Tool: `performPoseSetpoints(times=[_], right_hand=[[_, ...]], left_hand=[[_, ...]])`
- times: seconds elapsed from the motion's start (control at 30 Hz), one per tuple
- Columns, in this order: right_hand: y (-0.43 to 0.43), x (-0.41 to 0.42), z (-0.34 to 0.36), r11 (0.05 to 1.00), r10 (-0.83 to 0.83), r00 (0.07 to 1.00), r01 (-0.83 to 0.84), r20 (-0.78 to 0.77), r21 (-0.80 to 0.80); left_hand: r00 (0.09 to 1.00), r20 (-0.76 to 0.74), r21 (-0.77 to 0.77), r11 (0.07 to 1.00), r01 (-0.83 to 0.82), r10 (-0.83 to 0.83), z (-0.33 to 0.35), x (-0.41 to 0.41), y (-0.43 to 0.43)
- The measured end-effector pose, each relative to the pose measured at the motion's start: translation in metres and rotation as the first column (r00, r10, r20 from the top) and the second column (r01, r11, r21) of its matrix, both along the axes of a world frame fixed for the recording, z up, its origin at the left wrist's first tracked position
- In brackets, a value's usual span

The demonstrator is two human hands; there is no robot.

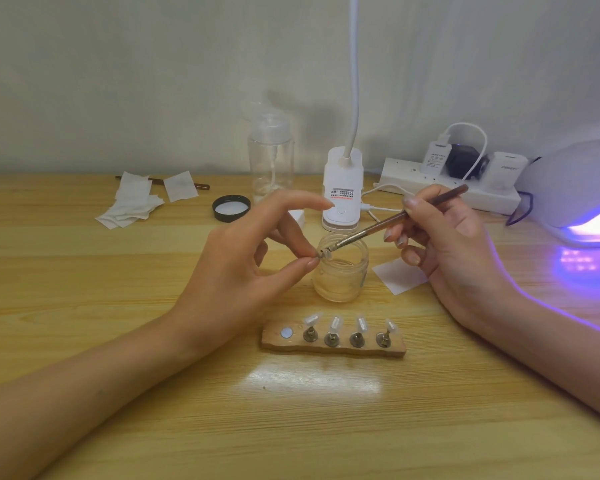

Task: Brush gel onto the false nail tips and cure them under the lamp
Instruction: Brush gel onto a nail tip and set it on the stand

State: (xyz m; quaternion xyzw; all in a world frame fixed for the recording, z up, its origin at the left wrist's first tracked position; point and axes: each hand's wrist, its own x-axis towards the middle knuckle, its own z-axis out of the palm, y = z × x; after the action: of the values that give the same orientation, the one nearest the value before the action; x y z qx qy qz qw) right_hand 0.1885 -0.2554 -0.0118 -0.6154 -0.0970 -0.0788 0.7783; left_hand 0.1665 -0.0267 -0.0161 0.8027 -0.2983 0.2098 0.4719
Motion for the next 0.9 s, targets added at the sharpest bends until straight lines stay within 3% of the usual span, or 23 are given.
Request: performPoseSetpoints(times=[0.2, 0.4, 0.53, 0.9], right_hand=[[-0.001, -0.0002, 0.0008, 0.998, 0.012, 0.997, -0.016, 0.073, 0.053], [-0.0025, 0.0002, -0.0012, 0.999, -0.037, 0.999, 0.037, 0.023, -0.006], [-0.0006, -0.0012, 0.0016, 0.999, 0.004, 0.994, -0.009, 0.113, 0.051], [-0.0024, -0.0011, -0.0007, 0.997, -0.055, 0.991, 0.061, 0.118, -0.044]], left_hand=[[1.0, 0.003, -0.007, 1.0, -0.004, 0.004, 0.0004, -0.0004, -0.0006], [1.0, -0.004, -0.009, 1.0, -0.003, 0.003, 0.0007, -0.0005, -0.0005], [1.0, -0.002, -0.013, 1.0, -0.003, 0.003, 0.0007, -0.0008, -0.0005], [1.0, -0.009, -0.012, 1.0, -0.004, 0.003, 0.0009, -0.0008, -0.0007]])
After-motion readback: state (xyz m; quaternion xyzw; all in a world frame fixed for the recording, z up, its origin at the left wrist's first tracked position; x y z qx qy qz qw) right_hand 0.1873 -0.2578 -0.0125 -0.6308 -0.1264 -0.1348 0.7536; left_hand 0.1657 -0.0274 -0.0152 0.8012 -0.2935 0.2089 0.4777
